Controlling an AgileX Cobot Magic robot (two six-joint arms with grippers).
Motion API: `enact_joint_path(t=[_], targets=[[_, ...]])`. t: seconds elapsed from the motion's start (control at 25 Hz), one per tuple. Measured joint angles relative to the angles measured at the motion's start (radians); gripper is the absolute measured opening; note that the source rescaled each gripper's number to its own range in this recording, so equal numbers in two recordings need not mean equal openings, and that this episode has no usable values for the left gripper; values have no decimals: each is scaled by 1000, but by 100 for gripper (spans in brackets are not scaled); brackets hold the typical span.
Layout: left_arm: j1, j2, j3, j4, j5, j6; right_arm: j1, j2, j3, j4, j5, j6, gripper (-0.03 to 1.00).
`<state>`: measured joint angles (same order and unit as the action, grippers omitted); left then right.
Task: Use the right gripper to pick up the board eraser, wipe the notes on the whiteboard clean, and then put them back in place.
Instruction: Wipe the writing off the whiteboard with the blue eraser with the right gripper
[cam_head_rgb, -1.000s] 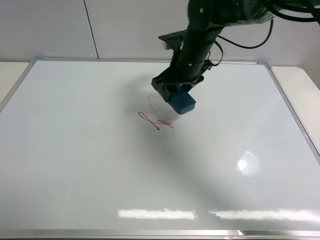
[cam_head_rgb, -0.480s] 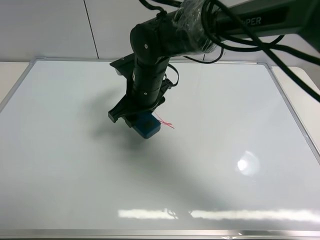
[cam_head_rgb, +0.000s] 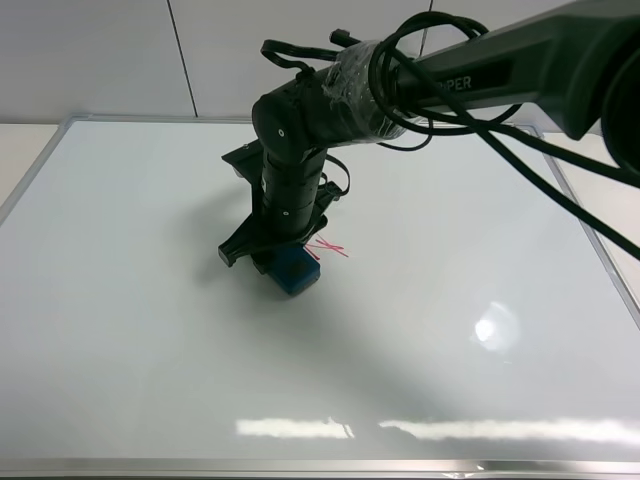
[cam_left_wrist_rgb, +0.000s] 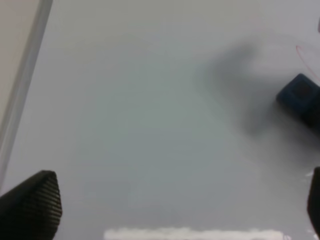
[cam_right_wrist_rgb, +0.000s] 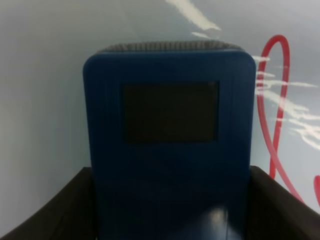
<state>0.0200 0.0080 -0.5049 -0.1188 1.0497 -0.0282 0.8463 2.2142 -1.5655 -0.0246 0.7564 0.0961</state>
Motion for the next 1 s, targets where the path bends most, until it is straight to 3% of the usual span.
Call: enact_joint_path(t=[0.48,1.0], targets=[[0,0,0,0,0,0,-3,14,-7,-69,-15,65,3],[0,0,0,0,0,0,-133,15,-10,-101,-22,79,3]])
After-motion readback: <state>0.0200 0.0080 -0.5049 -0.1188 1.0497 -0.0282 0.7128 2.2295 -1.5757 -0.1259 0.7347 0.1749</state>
